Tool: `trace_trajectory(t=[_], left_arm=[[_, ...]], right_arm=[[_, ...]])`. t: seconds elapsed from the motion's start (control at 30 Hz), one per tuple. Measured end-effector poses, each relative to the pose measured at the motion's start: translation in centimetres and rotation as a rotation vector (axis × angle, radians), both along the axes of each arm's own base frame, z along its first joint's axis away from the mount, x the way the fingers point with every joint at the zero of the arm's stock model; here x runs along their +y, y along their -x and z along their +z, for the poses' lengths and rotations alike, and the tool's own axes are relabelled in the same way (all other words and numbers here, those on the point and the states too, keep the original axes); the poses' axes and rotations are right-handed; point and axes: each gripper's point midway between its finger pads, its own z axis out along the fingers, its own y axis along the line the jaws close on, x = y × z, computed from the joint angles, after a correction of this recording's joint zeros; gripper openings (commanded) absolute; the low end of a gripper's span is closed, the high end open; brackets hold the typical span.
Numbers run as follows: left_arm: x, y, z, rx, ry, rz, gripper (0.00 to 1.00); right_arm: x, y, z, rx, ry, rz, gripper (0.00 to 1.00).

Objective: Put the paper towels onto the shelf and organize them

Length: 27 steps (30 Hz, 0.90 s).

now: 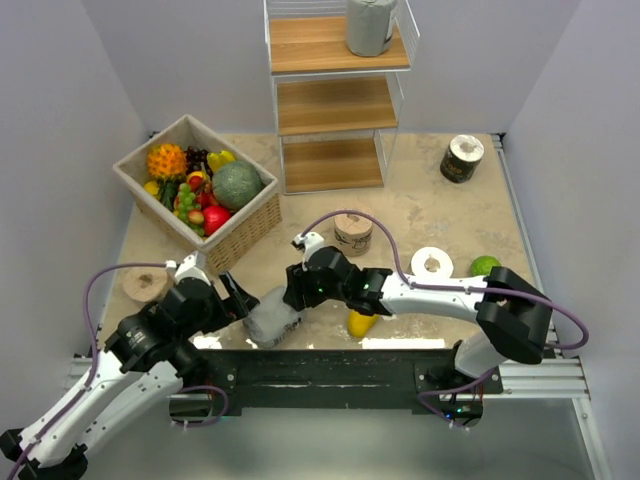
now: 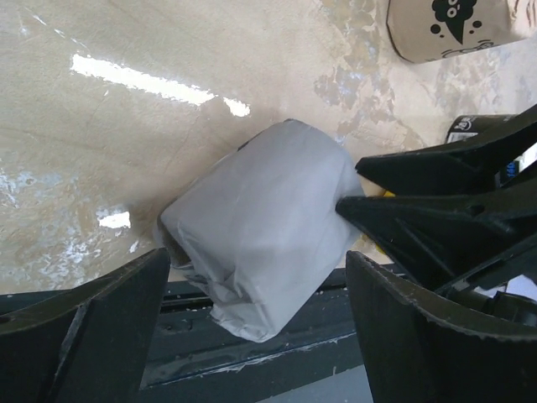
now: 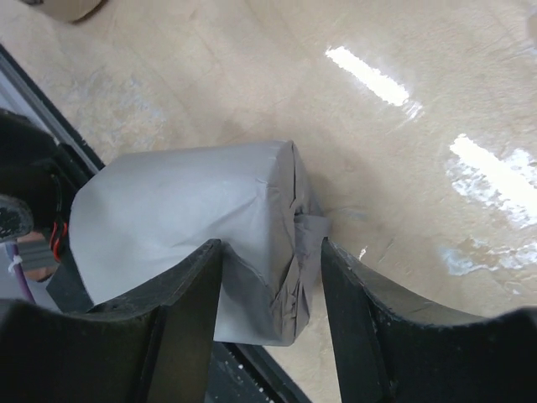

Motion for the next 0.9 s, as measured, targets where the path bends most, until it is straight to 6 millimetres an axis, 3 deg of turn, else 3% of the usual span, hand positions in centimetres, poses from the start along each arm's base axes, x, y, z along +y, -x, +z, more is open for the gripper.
trace_trajectory(t=[0.2, 0.33, 0.47, 0.63, 0.77, 0.9], left_arm=[[-0.2, -0.5, 0.6, -0.008, -0.07, -0.054, 0.89], [-0.5, -1.0, 0.9, -0.008, -0.113, -0.084, 0.88], [-0.8, -1.5, 1.1, -0.014, -0.14, -0.107, 0.86], [-1.1, -2.0, 1.5, -0.023, -0.171, -0.132, 0.86], [-1.7, -2.6, 1.6, -0.028, -0.187, -0.158, 0.86], [-2.5, -3.1, 1.3, -0.024, -0.187, -0.188, 0.87]], right_arm=[[-2.0, -2.9, -0.5, -0.006, -0.032, -0.094, 0.51], [-4.4, -4.8, -2.0, -0.009, 0.008, -0.171, 0.5], [-6.7, -4.3, -4.3, 0.021, 0.099, -0.189, 0.5], [-7.5, -4.0, -4.8, 0.028, 0.142, -0.191, 0.52], [-8.7, -3.9, -3.3, 0.007, 0.168, -0.206, 0.56], [-9.4, -4.7, 1.2, -0.063, 0.132, -0.243, 0.6]])
